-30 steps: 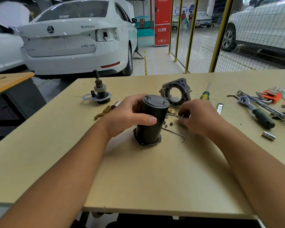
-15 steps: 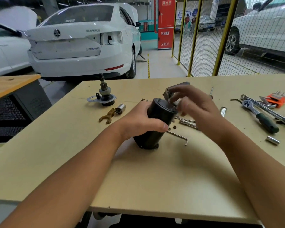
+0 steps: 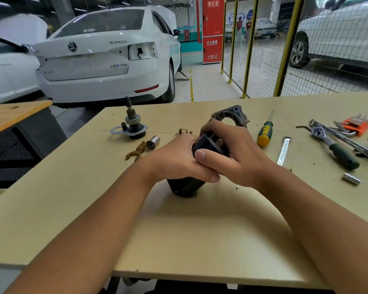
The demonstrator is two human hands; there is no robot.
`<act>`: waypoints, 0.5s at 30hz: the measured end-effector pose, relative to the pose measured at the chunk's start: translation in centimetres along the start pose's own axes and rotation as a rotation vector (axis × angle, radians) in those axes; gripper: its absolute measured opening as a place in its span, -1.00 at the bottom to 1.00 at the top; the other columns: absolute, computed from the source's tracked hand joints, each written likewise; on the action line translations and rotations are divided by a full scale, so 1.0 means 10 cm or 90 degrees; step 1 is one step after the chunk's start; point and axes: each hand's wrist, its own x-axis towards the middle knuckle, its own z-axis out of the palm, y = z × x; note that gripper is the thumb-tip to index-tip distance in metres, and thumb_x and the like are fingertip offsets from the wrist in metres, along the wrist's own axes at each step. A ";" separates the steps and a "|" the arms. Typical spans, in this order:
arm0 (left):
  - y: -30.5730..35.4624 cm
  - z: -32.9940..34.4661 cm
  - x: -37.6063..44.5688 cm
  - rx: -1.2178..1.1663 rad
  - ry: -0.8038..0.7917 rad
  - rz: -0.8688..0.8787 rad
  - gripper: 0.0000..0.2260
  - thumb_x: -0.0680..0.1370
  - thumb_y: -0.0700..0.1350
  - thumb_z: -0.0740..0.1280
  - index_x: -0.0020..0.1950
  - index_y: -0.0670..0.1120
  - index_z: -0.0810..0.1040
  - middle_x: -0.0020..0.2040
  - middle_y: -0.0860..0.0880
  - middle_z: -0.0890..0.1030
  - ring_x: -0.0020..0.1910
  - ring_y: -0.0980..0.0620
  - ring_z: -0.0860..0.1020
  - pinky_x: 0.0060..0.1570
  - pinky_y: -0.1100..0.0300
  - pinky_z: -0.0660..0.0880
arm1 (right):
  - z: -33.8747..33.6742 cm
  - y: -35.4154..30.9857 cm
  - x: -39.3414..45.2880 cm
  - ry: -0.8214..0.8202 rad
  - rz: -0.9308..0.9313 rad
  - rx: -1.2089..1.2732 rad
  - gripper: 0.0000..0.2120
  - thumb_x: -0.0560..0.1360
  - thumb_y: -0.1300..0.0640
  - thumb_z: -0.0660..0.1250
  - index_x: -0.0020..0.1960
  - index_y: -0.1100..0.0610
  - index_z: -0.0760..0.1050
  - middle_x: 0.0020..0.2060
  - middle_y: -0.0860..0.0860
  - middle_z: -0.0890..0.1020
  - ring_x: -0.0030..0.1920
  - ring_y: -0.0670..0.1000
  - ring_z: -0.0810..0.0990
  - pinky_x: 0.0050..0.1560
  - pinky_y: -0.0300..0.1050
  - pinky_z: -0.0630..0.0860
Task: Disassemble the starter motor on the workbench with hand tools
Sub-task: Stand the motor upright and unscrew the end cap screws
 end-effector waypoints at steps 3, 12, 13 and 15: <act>0.01 -0.02 -0.02 0.022 -0.018 0.004 -0.74 0.33 -0.18 0.56 -0.04 -0.10 0.61 -0.17 -0.18 0.62 -0.17 -0.11 0.64 -0.17 0.07 0.57 | 0.02 -0.03 -0.02 0.016 -0.003 0.004 -0.63 0.46 -0.25 0.25 0.05 0.02 0.48 -0.23 -0.08 0.55 -0.20 0.00 0.55 -0.26 0.05 0.48; 0.01 -0.02 -0.03 0.005 -0.025 0.013 -0.73 0.35 -0.20 0.56 0.01 -0.11 0.61 -0.14 -0.16 0.63 -0.15 -0.03 0.65 -0.16 0.18 0.57 | 0.05 -0.07 -0.05 0.075 0.026 -0.007 -0.57 0.41 -0.27 0.31 0.04 0.05 0.54 -0.22 -0.07 0.59 -0.19 0.03 0.58 -0.25 0.09 0.51; 0.01 -0.01 -0.03 0.004 -0.027 0.016 -0.73 0.35 -0.21 0.55 0.00 -0.11 0.61 -0.14 -0.16 0.63 -0.15 -0.02 0.64 -0.17 0.20 0.57 | 0.04 -0.07 -0.04 0.064 0.018 0.000 -0.59 0.42 -0.26 0.30 0.04 0.06 0.54 -0.23 -0.06 0.59 -0.19 0.03 0.59 -0.26 0.09 0.51; 0.02 -0.01 -0.04 -0.002 -0.032 0.023 -0.75 0.34 -0.24 0.55 -0.03 -0.08 0.61 -0.19 -0.07 0.62 -0.17 0.00 0.64 -0.18 0.21 0.56 | 0.02 -0.07 -0.02 0.044 0.002 0.010 -0.61 0.44 -0.23 0.29 0.04 0.07 0.54 -0.23 -0.05 0.59 -0.19 0.03 0.59 -0.26 0.08 0.50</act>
